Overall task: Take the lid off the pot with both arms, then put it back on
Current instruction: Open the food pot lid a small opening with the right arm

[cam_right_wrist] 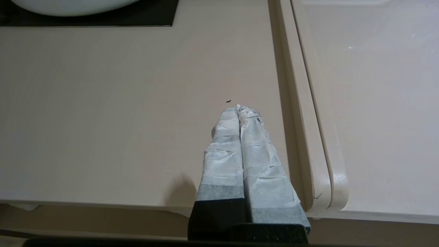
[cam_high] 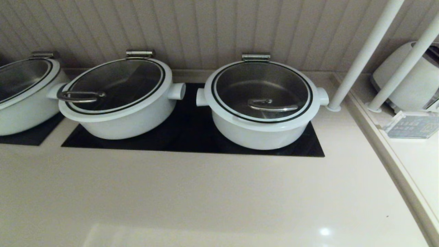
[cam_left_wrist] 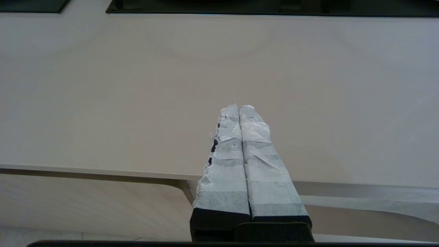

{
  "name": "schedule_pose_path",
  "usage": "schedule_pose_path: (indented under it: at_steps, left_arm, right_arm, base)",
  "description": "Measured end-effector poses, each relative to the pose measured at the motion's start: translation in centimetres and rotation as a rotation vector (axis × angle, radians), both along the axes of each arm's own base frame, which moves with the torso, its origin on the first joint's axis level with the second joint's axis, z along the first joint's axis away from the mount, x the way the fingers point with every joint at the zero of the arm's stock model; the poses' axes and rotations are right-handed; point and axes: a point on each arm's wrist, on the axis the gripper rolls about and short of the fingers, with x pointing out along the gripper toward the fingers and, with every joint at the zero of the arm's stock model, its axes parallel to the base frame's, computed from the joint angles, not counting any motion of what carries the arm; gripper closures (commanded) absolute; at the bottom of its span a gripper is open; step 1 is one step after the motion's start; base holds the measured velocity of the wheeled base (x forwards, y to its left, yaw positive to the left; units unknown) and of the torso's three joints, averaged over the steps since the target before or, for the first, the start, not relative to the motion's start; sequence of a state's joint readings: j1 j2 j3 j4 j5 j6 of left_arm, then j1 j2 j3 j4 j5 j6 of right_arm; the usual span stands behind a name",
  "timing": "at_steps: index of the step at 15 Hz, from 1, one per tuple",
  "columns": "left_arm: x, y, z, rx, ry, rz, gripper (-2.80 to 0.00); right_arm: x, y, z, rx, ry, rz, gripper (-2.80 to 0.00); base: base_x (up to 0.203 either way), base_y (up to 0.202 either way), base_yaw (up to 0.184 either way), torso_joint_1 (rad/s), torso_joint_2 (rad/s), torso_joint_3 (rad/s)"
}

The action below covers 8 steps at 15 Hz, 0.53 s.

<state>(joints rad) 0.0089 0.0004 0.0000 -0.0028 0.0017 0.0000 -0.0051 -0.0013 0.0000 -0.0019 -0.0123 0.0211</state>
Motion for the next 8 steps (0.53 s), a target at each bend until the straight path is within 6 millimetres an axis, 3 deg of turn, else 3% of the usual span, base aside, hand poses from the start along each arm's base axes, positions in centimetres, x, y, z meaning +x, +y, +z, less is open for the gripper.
schedule_pose_path:
  at_steps: [5,8]
  left_arm:
    - [0.0,0.0,0.0,0.0,0.0,0.0,0.0]
    - [0.0,0.0,0.0,0.0,0.0,0.001,0.0]
  right_arm:
    - [-0.1,0.0,0.6,-0.064,-0.038,0.01,0.0]
    - [-0.8,0.1,3.1,-0.07,-0.114,0.044,0.0]
  base:
    - [0.0,0.0,0.0,0.0,0.0,0.0]
    - [0.0,0.0,0.0,0.0,0.0,0.0]
